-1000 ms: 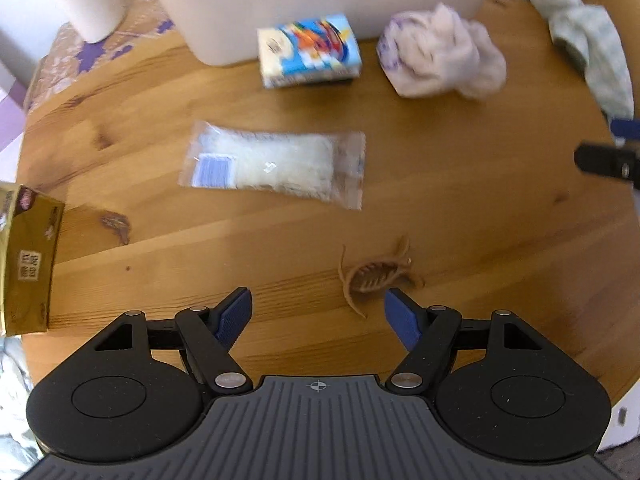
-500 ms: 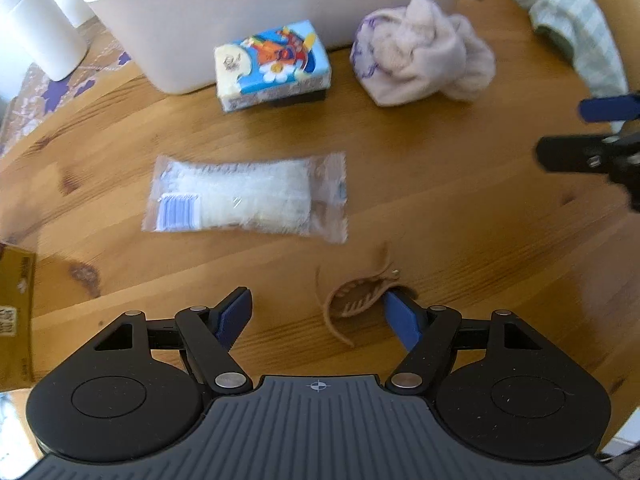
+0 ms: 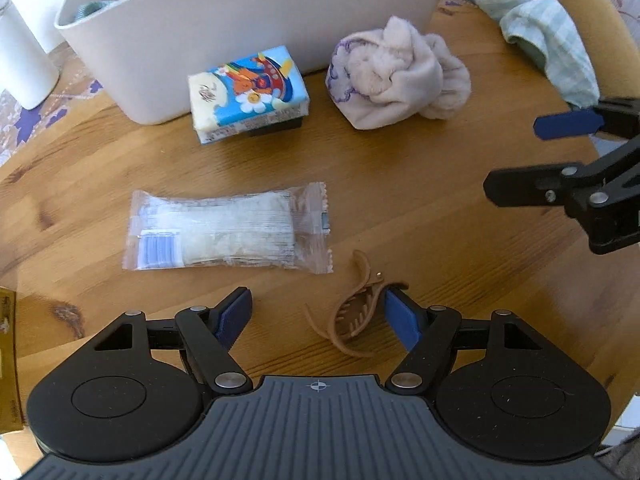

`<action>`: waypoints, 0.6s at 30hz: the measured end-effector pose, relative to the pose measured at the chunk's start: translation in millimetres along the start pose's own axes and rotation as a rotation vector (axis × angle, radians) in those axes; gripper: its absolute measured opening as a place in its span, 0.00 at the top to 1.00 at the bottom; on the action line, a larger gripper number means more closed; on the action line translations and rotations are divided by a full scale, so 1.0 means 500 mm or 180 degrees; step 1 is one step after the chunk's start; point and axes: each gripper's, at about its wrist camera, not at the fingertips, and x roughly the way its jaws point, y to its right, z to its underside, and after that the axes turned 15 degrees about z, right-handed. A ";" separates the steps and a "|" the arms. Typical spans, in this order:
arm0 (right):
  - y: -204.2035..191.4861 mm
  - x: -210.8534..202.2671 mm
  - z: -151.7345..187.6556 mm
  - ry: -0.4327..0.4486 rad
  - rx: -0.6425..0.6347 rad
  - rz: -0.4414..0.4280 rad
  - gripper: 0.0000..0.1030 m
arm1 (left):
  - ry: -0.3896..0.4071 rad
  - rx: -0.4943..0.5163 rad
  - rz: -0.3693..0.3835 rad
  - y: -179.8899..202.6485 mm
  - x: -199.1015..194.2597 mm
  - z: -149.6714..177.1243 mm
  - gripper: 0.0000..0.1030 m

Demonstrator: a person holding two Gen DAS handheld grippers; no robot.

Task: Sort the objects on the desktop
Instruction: 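Grasp the clear plastic bag with the left tool while the right tool grasps the brown claw clip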

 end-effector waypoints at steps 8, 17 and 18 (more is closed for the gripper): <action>-0.039 -0.023 0.035 -0.0095 0.0338 -0.0169 0.00 | -0.0025 0.0120 -0.0153 -0.034 -0.067 0.020 0.28; -0.164 -0.045 0.063 -0.0215 0.0386 -0.0403 0.05 | -0.0006 0.0618 -0.0397 -0.088 -0.103 0.007 0.28; -0.179 -0.044 0.062 -0.0234 0.0402 -0.0387 0.06 | -0.0036 0.0734 -0.0380 -0.093 -0.103 0.003 0.28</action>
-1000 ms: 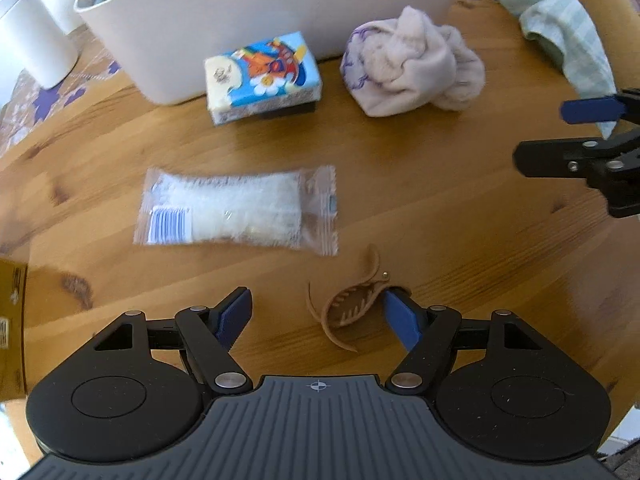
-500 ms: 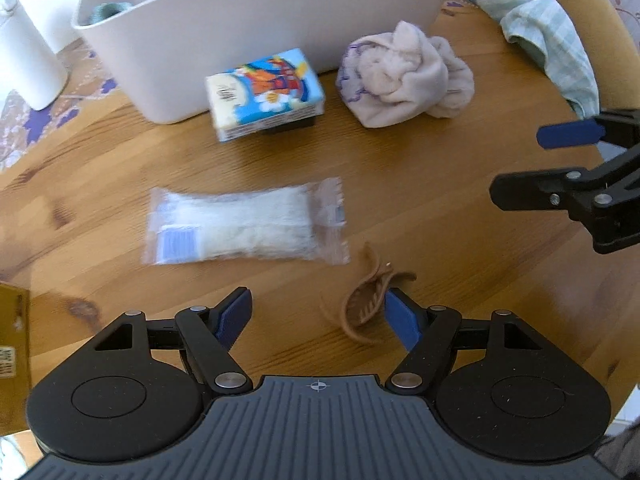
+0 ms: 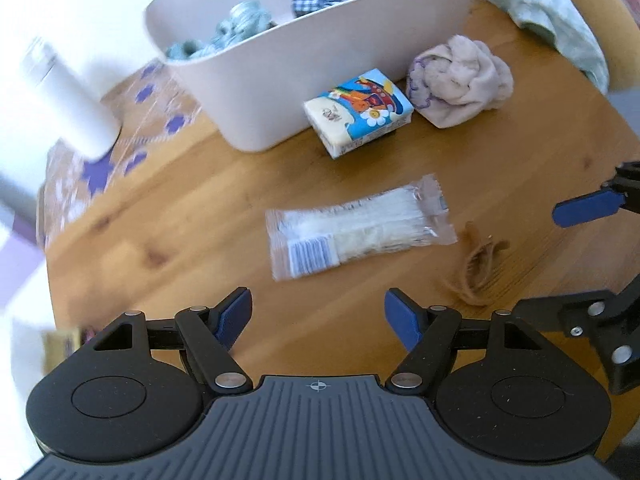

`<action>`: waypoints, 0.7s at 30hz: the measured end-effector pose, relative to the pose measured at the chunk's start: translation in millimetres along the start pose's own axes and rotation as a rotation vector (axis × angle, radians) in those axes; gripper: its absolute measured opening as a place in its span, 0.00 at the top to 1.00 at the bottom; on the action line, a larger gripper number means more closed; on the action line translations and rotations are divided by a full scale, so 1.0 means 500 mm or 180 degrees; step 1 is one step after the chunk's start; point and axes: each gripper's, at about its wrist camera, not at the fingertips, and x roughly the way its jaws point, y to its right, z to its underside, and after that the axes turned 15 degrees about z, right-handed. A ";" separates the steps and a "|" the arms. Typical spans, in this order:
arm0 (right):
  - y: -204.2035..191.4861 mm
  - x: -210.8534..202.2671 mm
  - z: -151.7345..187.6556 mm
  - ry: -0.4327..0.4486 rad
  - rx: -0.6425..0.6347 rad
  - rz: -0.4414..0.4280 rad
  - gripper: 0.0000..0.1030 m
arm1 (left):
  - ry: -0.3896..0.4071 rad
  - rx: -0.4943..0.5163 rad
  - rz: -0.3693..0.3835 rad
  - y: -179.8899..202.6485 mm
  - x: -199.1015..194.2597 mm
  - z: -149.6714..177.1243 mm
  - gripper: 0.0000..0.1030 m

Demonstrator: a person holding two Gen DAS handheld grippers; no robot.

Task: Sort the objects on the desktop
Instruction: 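Grasp the clear plastic bag with the left tool while the right tool grasps the brown claw clip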

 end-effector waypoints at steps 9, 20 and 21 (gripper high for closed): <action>-0.075 0.049 -0.002 -0.0087 0.0042 0.0296 0.20 | -0.0052 0.1178 0.0150 -0.020 0.037 -0.017 0.27; -0.089 0.074 -0.004 0.0029 -0.0132 0.0715 0.24 | 0.0023 0.1557 0.0349 -0.012 0.086 -0.053 0.27; -0.082 0.074 -0.004 0.0042 -0.0147 0.0745 0.25 | 0.0008 0.1576 0.0369 -0.010 0.091 -0.055 0.27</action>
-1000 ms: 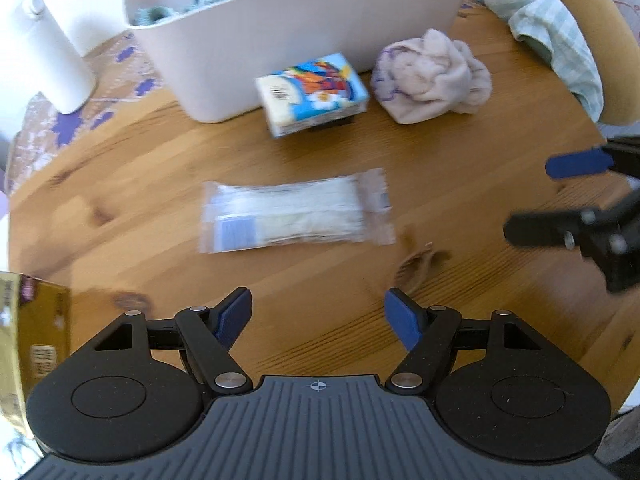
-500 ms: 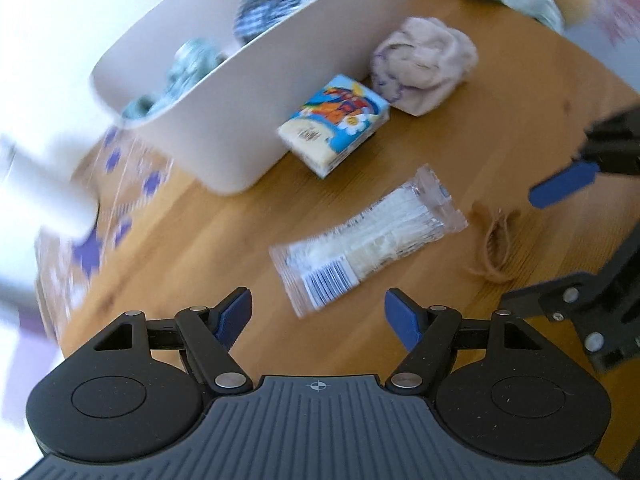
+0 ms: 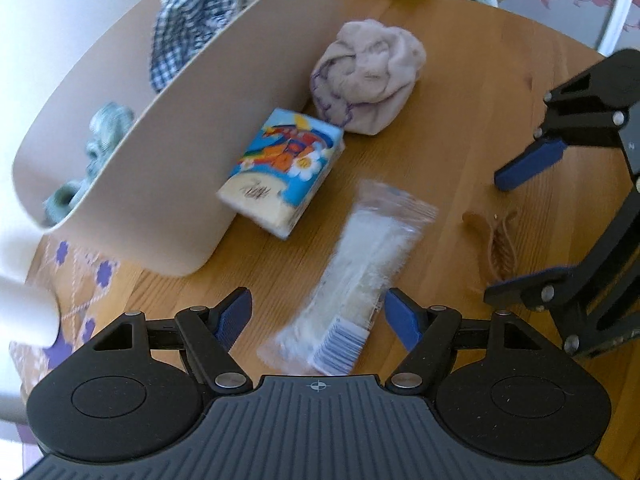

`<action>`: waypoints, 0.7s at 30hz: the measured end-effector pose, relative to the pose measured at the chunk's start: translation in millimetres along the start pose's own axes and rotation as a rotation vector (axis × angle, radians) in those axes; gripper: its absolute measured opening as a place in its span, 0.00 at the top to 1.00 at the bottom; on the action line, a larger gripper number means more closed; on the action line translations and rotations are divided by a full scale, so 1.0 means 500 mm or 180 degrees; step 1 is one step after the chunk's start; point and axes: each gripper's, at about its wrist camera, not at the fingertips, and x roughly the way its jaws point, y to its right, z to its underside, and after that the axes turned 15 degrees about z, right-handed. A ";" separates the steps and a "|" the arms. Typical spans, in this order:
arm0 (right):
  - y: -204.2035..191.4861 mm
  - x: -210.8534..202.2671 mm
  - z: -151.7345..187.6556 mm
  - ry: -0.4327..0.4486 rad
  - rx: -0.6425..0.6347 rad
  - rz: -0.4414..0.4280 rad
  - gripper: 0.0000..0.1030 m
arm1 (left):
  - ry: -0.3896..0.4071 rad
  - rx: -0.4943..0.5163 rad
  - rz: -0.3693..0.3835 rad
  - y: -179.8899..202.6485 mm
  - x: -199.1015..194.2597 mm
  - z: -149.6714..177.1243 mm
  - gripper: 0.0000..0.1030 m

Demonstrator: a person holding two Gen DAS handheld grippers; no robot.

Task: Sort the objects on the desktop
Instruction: 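Grasp the clear plastic bag with the left tool while the right tool grasps the brown claw clip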

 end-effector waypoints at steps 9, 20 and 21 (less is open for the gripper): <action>0.039 0.001 0.000 0.0100 -0.0148 0.0009 0.50 | -0.0052 -0.0238 0.0268 -0.013 0.016 -0.008 0.34; 0.042 0.001 -0.002 0.0071 -0.0190 -0.0031 0.54 | 0.0053 -0.0729 0.0450 -0.016 0.010 -0.002 0.69; 0.040 -0.001 -0.002 0.0082 -0.0196 -0.0035 0.54 | 0.0075 -0.0800 0.0468 -0.017 0.007 -0.001 0.69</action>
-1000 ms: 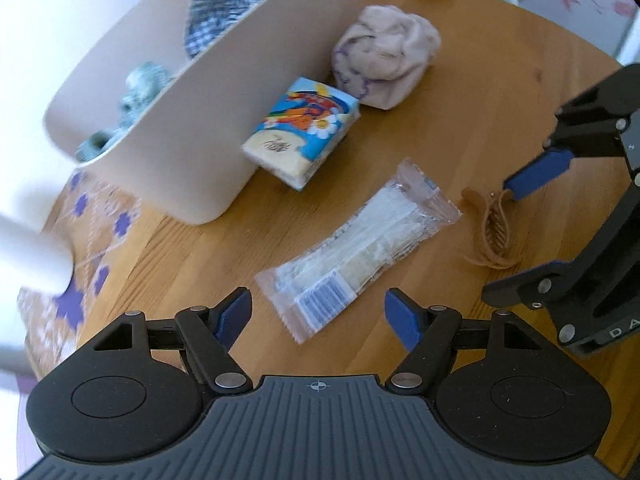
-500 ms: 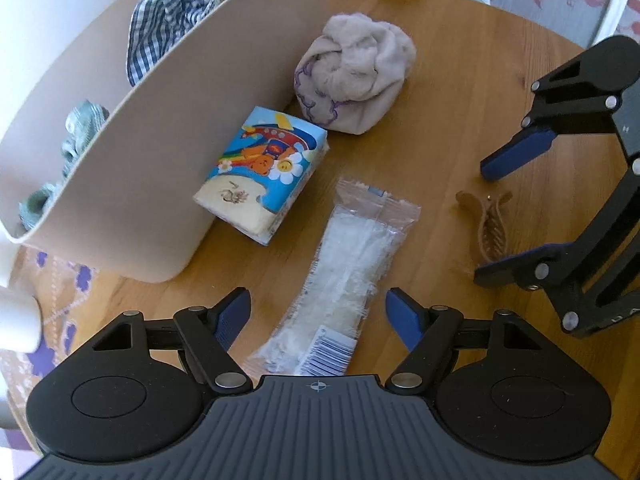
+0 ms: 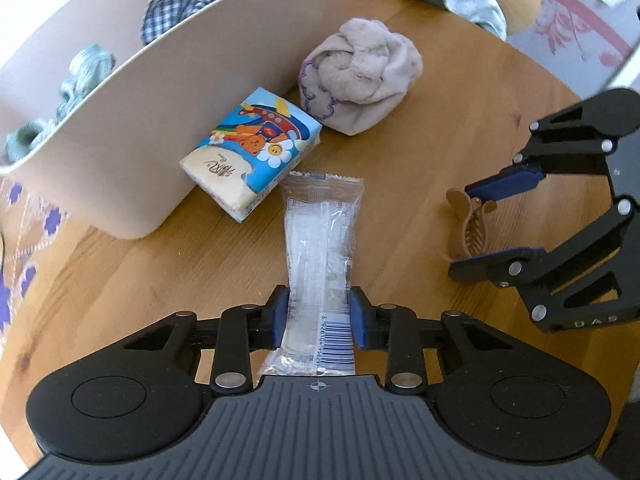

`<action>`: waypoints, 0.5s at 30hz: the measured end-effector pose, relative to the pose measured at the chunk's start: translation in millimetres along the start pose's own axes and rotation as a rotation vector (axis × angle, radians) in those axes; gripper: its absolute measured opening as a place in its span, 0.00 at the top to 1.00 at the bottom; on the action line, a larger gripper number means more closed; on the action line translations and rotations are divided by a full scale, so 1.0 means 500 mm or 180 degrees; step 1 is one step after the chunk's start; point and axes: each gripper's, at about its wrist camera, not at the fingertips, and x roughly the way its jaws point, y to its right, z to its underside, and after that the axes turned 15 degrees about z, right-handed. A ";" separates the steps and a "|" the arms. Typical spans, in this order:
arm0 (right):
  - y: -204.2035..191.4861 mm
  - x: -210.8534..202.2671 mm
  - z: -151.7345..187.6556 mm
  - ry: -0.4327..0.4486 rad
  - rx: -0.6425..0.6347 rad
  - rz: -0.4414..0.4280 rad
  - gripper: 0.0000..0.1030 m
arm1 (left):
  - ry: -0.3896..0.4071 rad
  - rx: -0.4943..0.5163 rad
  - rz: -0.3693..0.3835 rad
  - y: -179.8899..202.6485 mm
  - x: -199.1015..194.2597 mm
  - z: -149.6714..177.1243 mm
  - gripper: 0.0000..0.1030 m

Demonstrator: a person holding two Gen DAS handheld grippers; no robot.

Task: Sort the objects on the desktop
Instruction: 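Grasp the clear plastic bag with the left tool while the right tool grasps the brown claw clip, then lift the plastic bag and claw clip and carry both over the basket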

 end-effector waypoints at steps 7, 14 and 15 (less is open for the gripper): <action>0.014 -0.027 -0.001 0.0085 -0.0033 -0.0028 0.54 | 0.0043 -0.0174 0.0010 0.021 -0.010 0.026 0.70; 0.050 -0.054 -0.001 0.0197 -0.0023 -0.0027 0.54 | 0.0103 -0.0169 -0.0013 0.058 -0.053 0.010 0.71; 0.058 -0.060 -0.001 0.0223 -0.0016 -0.0027 0.54 | 0.0119 -0.0171 -0.0021 0.063 -0.059 0.008 0.71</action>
